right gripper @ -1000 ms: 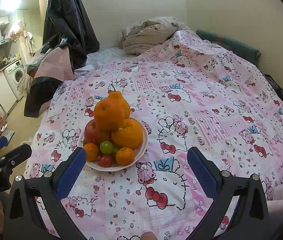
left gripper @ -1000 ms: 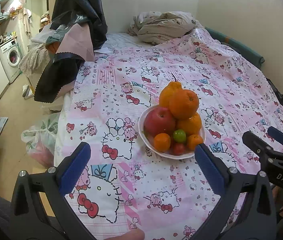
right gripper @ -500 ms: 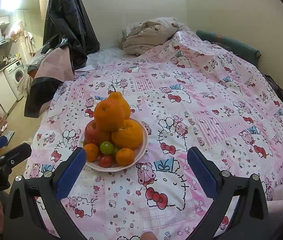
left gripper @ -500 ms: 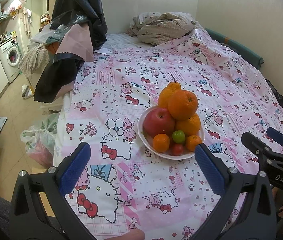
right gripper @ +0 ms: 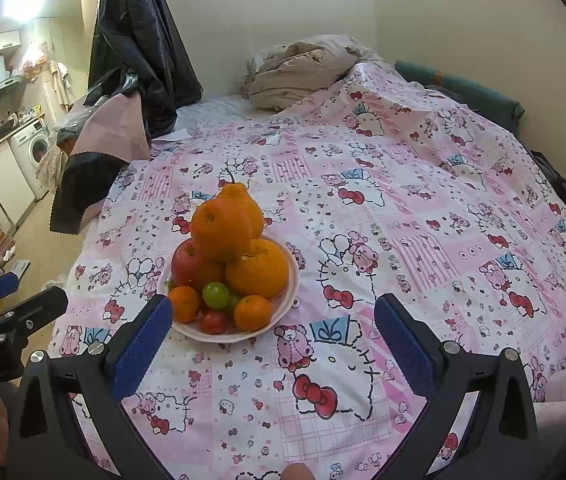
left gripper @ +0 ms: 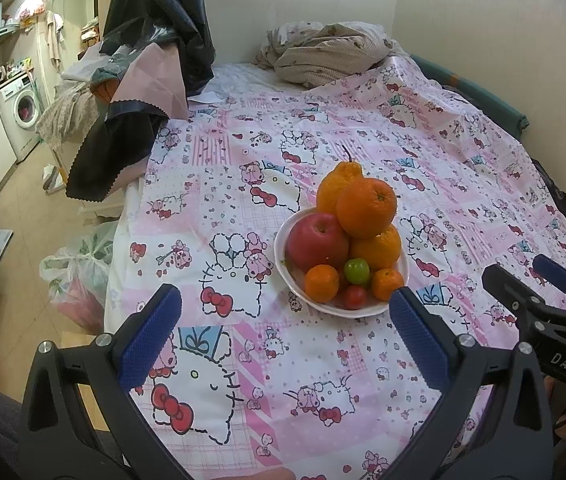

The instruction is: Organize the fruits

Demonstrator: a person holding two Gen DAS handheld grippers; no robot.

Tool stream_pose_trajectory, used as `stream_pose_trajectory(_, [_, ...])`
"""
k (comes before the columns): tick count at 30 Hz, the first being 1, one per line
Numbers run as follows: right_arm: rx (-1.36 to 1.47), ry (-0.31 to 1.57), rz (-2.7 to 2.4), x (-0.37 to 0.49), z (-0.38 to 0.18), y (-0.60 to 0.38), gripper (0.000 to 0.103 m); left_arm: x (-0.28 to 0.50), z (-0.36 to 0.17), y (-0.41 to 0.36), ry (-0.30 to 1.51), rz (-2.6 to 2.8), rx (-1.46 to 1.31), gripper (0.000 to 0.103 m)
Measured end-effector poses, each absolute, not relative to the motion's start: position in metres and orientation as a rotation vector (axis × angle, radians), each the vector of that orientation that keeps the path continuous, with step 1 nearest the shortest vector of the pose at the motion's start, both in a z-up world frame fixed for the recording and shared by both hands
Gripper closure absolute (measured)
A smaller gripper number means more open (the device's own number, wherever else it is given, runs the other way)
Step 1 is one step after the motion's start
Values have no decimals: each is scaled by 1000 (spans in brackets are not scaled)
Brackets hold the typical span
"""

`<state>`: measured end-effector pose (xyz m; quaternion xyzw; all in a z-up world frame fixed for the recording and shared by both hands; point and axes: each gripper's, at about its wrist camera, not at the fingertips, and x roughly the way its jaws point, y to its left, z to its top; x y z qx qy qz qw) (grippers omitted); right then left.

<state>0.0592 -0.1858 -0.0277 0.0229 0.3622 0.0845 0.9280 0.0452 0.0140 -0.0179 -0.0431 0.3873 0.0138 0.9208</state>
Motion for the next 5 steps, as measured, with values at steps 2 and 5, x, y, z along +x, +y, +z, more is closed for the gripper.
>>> stream_pose_trajectory(2, [48, 743, 175, 59, -27, -186, 0, 45, -17, 14, 793, 26, -91, 0])
stream_pose_trajectory(5, [50, 745, 179, 61, -27, -185, 0, 46, -19, 14, 794, 27, -92, 0])
